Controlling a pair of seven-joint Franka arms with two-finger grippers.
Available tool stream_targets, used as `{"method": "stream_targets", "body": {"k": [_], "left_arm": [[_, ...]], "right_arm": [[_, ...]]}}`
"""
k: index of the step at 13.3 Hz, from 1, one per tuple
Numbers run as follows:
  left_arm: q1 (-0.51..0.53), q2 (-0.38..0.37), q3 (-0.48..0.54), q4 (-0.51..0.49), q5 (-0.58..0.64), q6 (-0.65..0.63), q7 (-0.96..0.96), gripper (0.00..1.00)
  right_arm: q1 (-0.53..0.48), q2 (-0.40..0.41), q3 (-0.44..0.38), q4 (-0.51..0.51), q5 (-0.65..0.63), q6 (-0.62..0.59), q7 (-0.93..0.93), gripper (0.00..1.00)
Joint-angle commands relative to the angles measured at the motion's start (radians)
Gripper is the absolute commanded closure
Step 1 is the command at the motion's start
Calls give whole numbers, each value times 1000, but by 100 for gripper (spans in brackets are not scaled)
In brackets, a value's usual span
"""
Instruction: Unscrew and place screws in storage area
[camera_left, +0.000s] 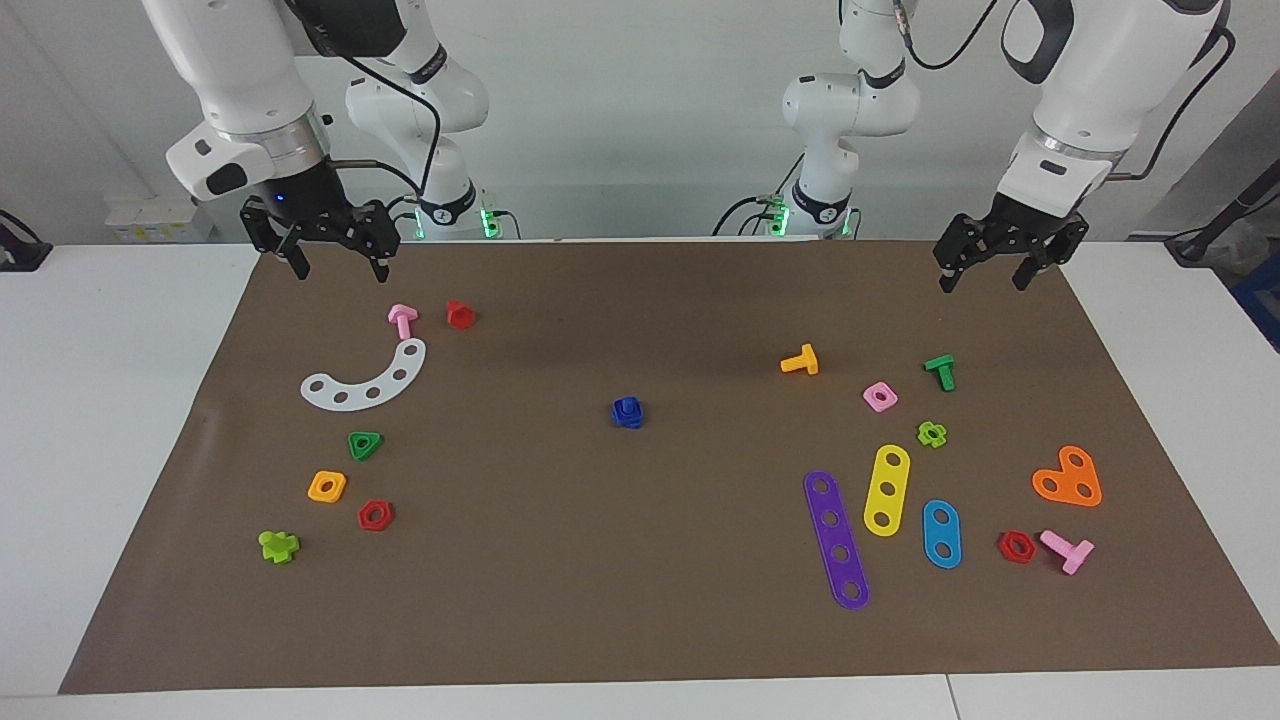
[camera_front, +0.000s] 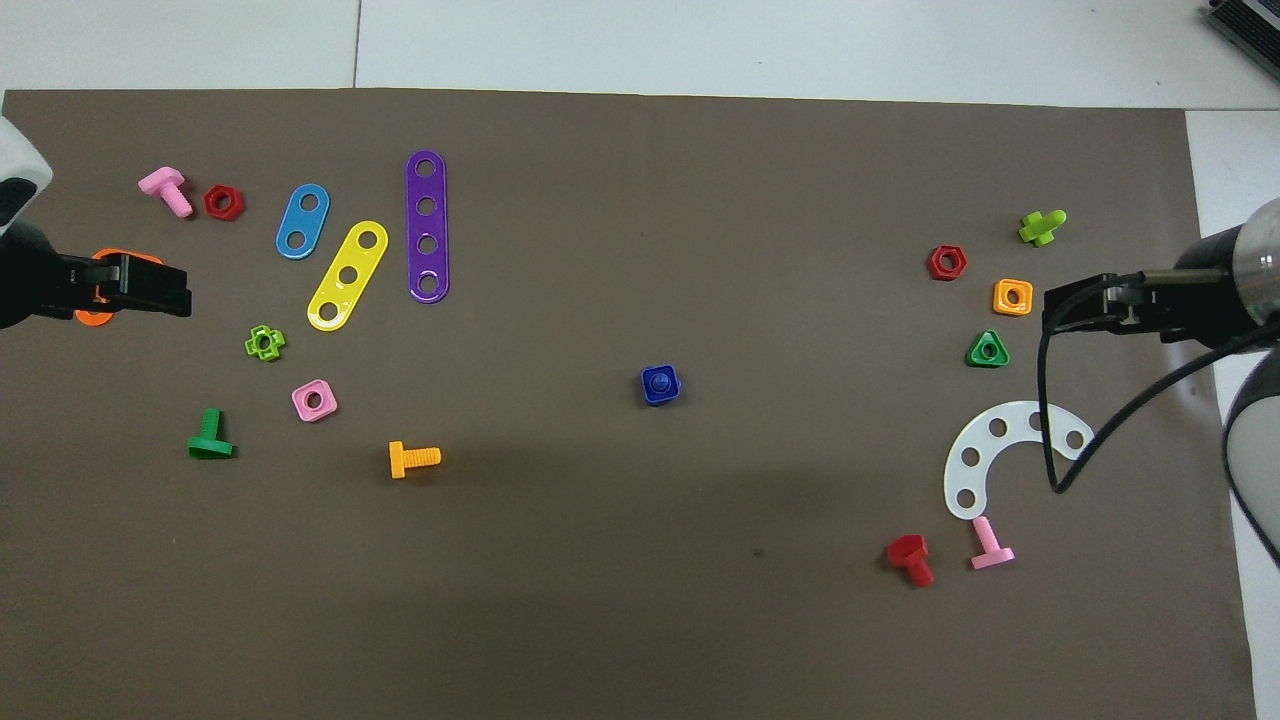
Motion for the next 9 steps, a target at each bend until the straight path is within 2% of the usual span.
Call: {"method": "stream_targets", "body": {"k": [1, 3, 6, 9], "left_arm": [[4, -28, 3, -45, -15, 19, 16, 0], [2, -30, 3, -48, -15, 19, 18, 0], [-71, -63, -12, -143, -15, 94, 95, 0], [-161, -10, -14, -151, -70, 158, -43, 0]], "right_arm": [[-4, -7, -4, -7, 23, -12, -29, 0], [-5, -7, -4, -7, 23, -12, -29, 0], [-4, -7, -4, -7, 23, -12, -29, 0], [-4, -5, -4, -7, 23, -12, -29, 0]]}}
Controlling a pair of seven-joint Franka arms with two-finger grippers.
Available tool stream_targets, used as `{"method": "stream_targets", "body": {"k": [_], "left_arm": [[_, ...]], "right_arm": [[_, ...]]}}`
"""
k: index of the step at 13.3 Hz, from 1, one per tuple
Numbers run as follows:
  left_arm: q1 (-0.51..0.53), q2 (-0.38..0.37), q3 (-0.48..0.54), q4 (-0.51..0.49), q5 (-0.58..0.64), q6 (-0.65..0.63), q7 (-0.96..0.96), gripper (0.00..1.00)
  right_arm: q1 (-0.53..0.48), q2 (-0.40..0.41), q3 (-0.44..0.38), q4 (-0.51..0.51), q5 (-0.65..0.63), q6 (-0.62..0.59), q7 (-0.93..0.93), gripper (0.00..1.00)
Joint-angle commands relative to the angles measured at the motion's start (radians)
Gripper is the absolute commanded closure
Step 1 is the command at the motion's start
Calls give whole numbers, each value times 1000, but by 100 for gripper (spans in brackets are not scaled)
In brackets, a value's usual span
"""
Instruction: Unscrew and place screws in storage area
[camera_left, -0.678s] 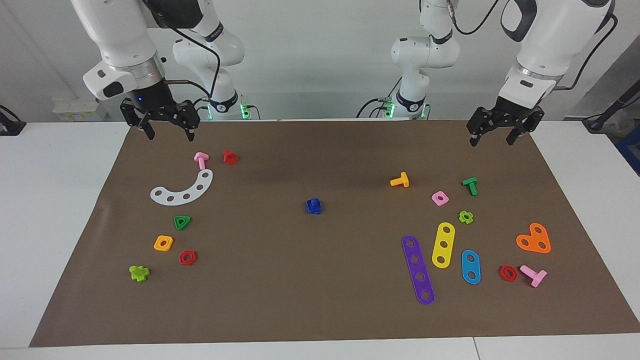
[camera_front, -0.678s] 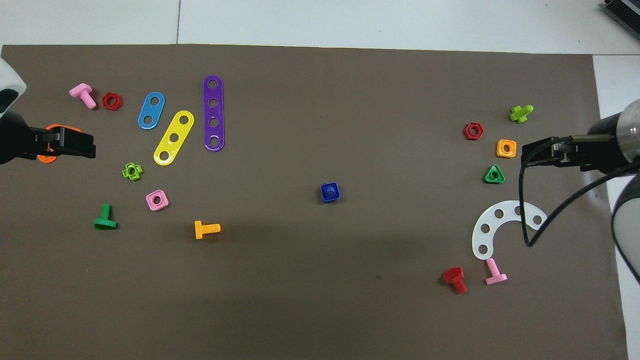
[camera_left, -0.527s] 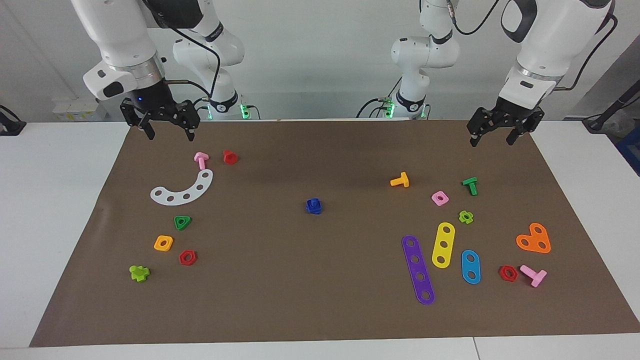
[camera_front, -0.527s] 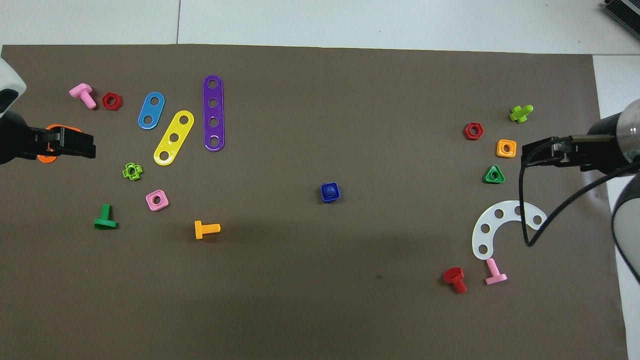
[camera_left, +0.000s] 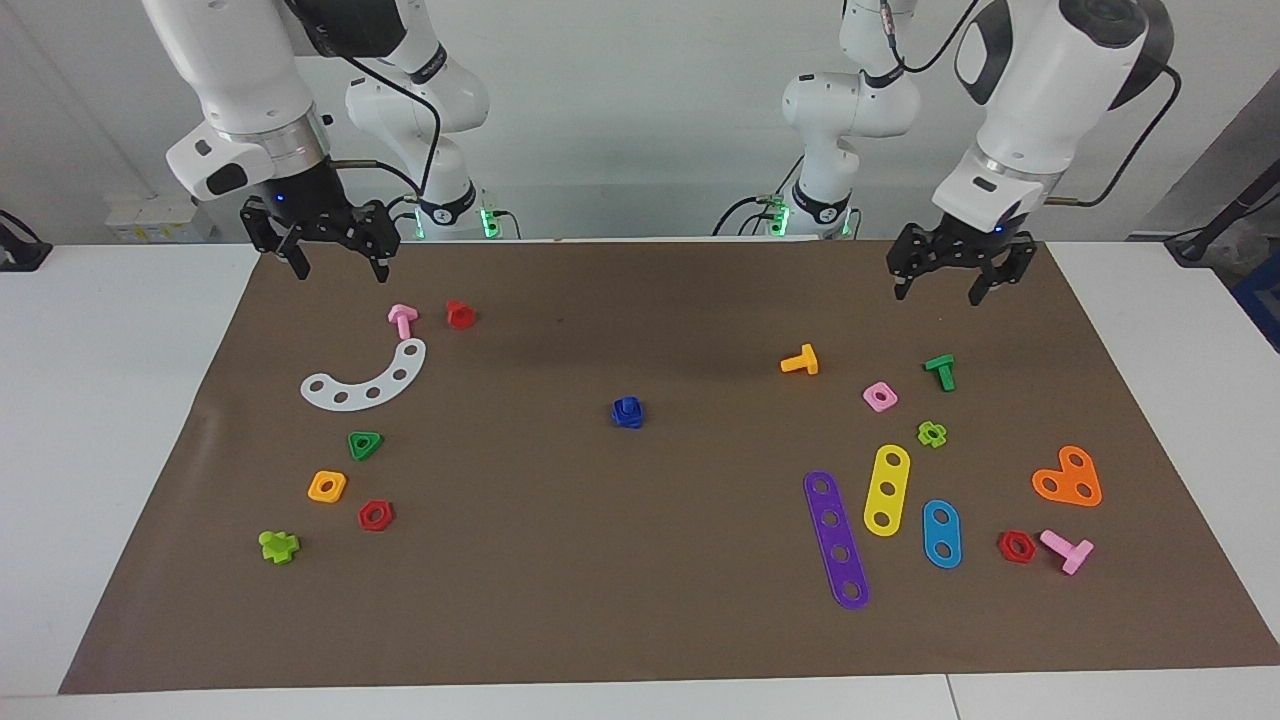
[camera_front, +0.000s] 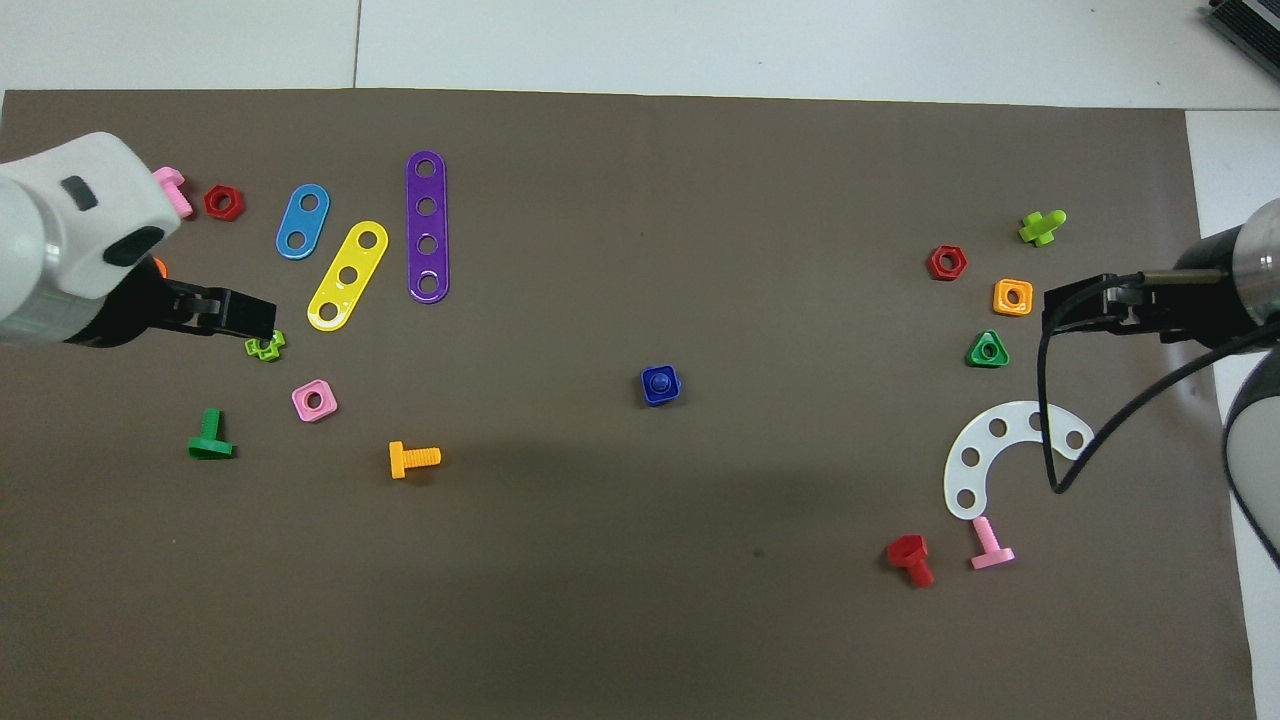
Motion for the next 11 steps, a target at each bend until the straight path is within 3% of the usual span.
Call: {"method": "stream_targets", "body": {"k": [1, 5, 11], "left_arm": [[-97, 34, 10, -41, -58, 110, -148, 0], [-295, 205, 10, -33, -60, 368, -458, 0], [-479, 429, 16, 5, -91, 568, -534, 0]], "right_arm": [[-4, -7, -4, -7, 23, -12, -29, 0], [-4, -7, -4, -7, 23, -12, -29, 0], [-4, -7, -4, -7, 23, -12, -29, 0]]}}
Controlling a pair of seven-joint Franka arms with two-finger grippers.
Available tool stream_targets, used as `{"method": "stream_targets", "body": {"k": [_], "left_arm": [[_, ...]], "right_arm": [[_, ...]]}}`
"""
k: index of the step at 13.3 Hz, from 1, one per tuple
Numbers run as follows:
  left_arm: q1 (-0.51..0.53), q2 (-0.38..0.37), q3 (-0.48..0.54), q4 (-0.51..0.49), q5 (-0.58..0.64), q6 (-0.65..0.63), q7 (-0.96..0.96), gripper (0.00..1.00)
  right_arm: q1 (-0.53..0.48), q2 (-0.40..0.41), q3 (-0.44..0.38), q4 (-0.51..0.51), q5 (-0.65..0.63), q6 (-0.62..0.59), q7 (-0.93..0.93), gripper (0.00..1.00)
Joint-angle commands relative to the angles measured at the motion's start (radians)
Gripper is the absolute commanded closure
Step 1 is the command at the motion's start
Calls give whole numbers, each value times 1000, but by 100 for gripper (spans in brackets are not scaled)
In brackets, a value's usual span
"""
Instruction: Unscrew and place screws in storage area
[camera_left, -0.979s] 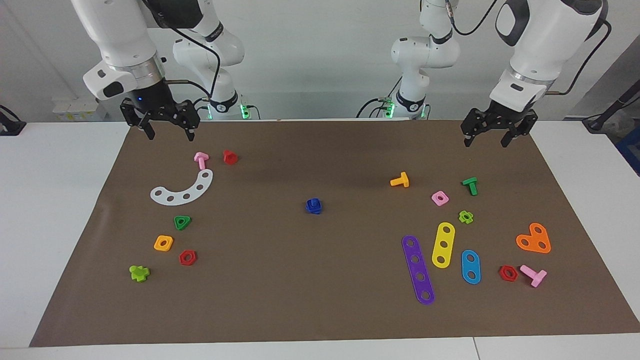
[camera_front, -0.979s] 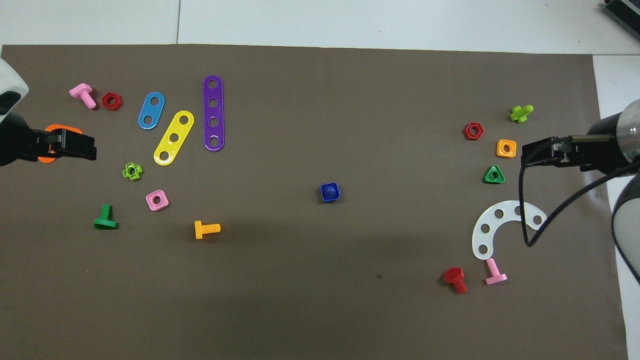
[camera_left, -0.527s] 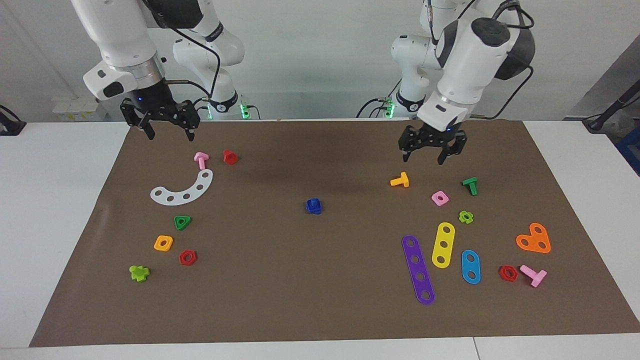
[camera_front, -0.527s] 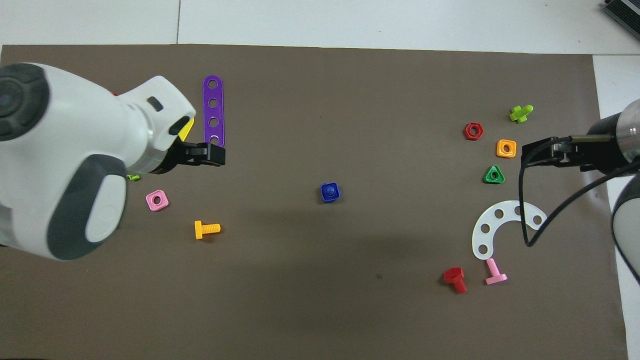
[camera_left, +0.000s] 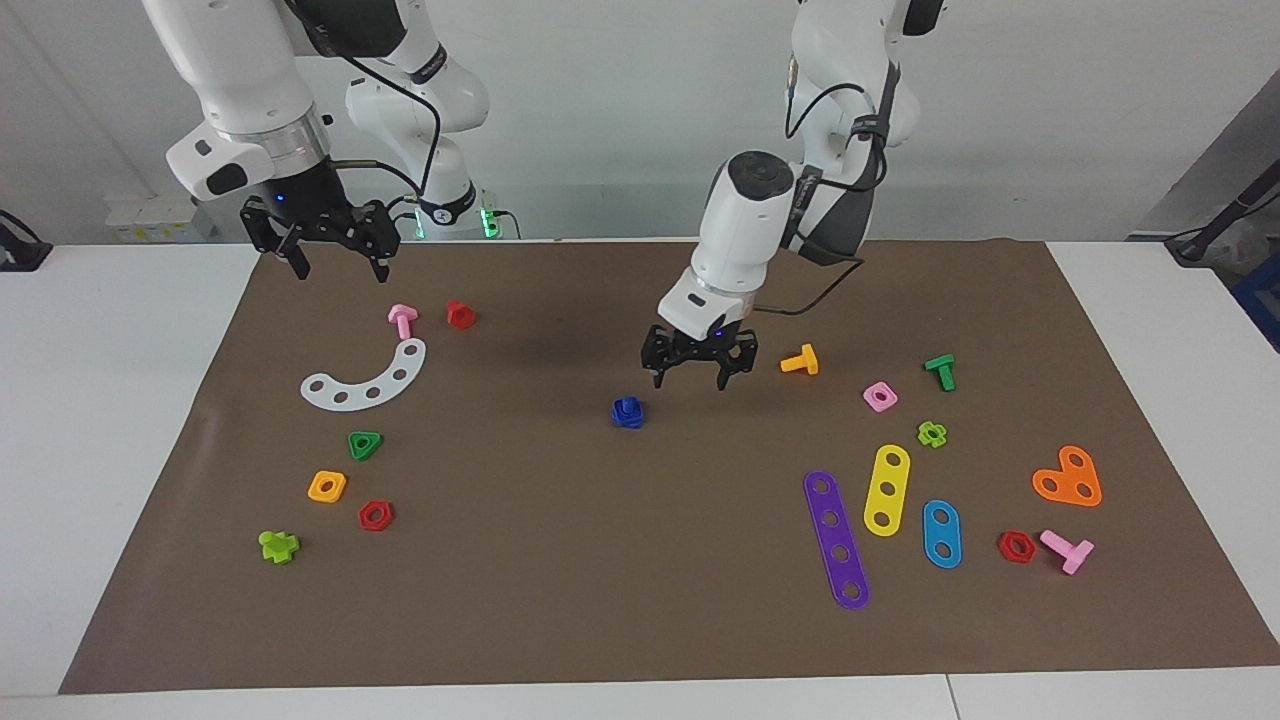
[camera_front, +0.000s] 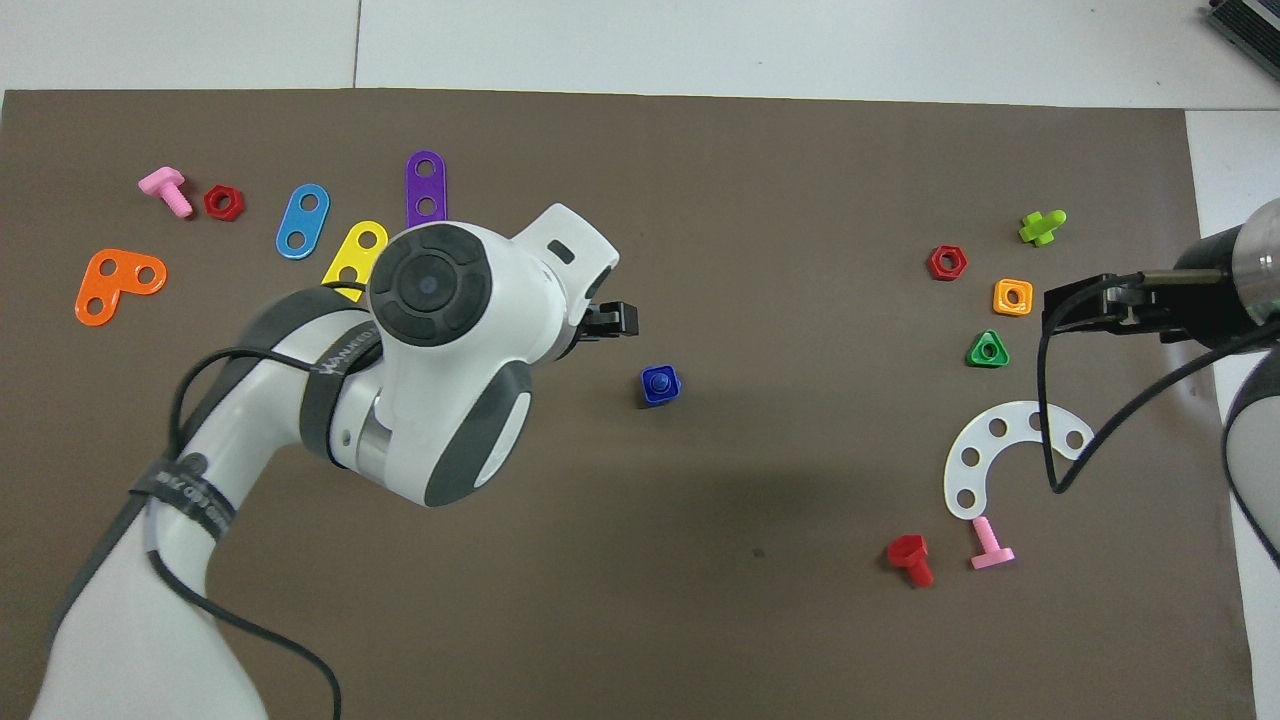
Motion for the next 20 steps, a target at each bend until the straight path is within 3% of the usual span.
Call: {"method": "stream_targets", "body": {"k": [1, 7, 17, 18, 20], "left_arm": [[-64, 93, 22, 34, -12, 70, -17, 0], [-112, 140, 20, 15, 17, 102, -8, 6], [-107, 147, 20, -31, 19, 173, -3, 20], [-109, 151, 22, -34, 19, 171, -3, 22], [-107, 151, 20, -26, 19, 160, -3, 35]], "right_arm": [[-4, -7, -4, -7, 23, -12, -29, 0], [-4, -7, -4, -7, 23, -12, -30, 0], [-2, -7, -4, -7, 23, -12, -30, 0], [-4, -7, -4, -7, 23, -12, -30, 0], [-5, -7, -4, -7, 23, -12, -30, 0]]}}
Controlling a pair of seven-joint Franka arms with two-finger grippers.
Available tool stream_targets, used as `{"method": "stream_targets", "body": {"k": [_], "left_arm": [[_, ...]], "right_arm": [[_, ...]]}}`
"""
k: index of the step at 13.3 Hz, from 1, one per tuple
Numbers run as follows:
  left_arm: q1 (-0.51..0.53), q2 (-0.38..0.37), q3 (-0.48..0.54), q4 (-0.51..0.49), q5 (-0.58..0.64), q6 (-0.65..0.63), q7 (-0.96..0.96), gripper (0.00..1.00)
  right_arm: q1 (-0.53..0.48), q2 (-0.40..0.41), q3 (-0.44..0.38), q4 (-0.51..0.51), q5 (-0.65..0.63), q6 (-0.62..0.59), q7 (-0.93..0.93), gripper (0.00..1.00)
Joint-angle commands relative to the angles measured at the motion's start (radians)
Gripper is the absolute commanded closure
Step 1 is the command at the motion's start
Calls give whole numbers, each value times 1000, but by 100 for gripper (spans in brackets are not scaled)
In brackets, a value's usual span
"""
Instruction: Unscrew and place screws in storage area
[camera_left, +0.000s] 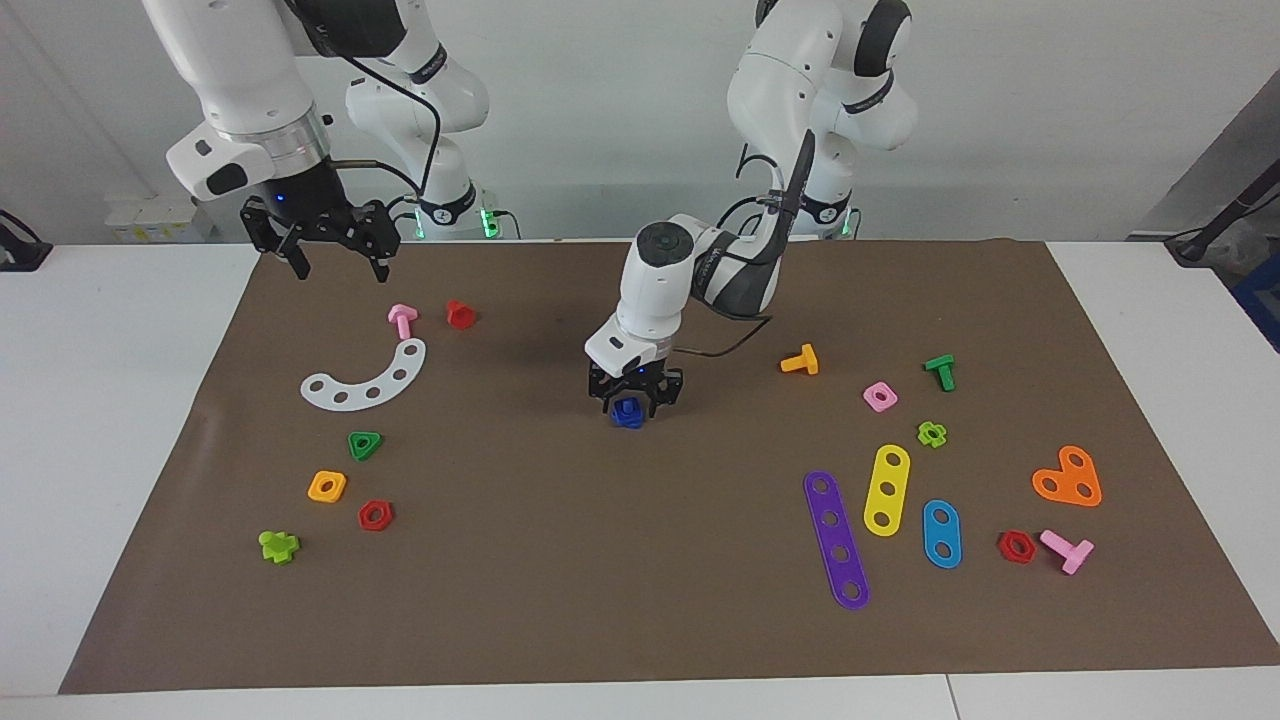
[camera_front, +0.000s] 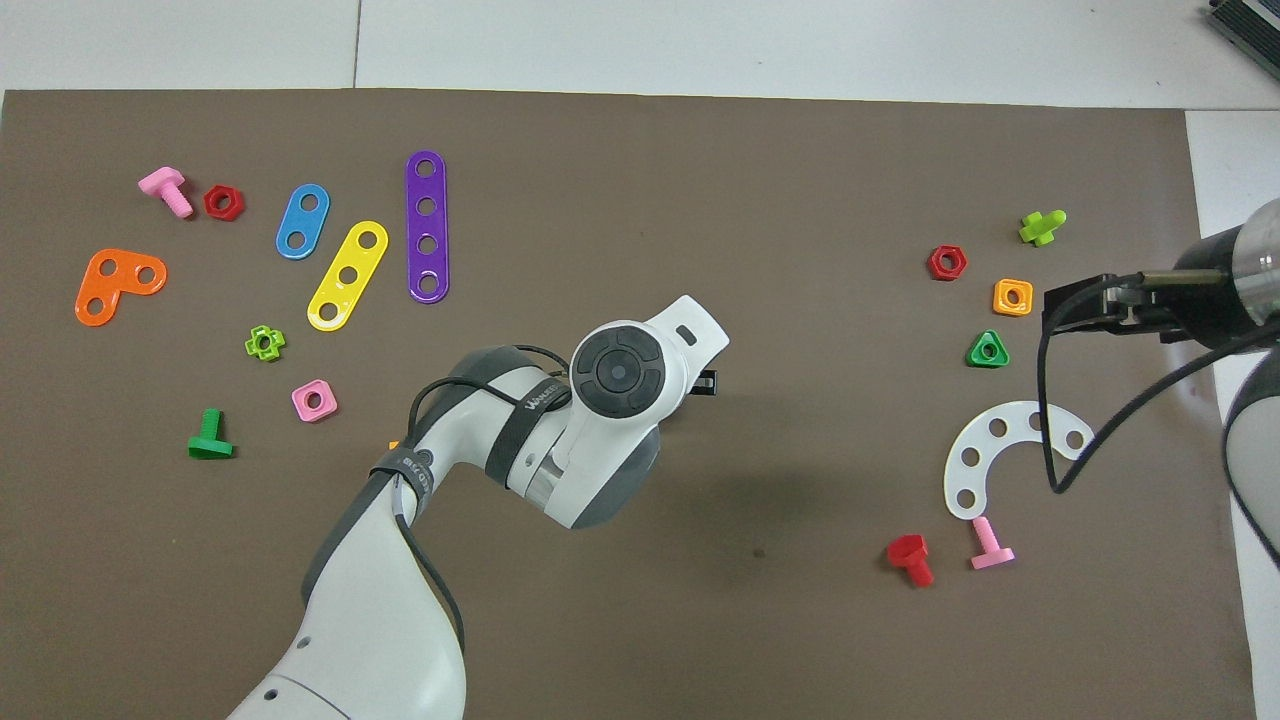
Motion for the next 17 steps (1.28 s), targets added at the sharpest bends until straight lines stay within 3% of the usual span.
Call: {"method": "stream_targets", "body": {"k": [1, 4, 5, 9, 11, 14, 17], "left_arm": [[-11, -6, 15, -9, 14, 9, 5, 41], [-11, -6, 15, 19, 12, -52, 5, 72], [-8, -6, 15, 45, 12, -73, 5, 77], [4, 43, 29, 254, 11, -320, -1, 79], [71, 46, 29, 344, 9, -455, 5, 77], [221, 7, 27, 338, 3, -532, 42, 75], [361, -23, 27, 275, 2, -609, 270, 75]], "right_arm": [[-5, -7, -4, -7, 23, -12, -30, 0], [-5, -7, -4, -7, 23, -12, -30, 0], [-5, -7, -4, -7, 23, -12, -30, 0], [-7, -8, -7, -7, 23, -15, -32, 0], [-2, -10, -5, -11, 23, -15, -30, 0], [8, -17, -1, -39, 23, -1, -19, 0], [56, -46, 7, -126, 21, 75, 25, 0]]}}
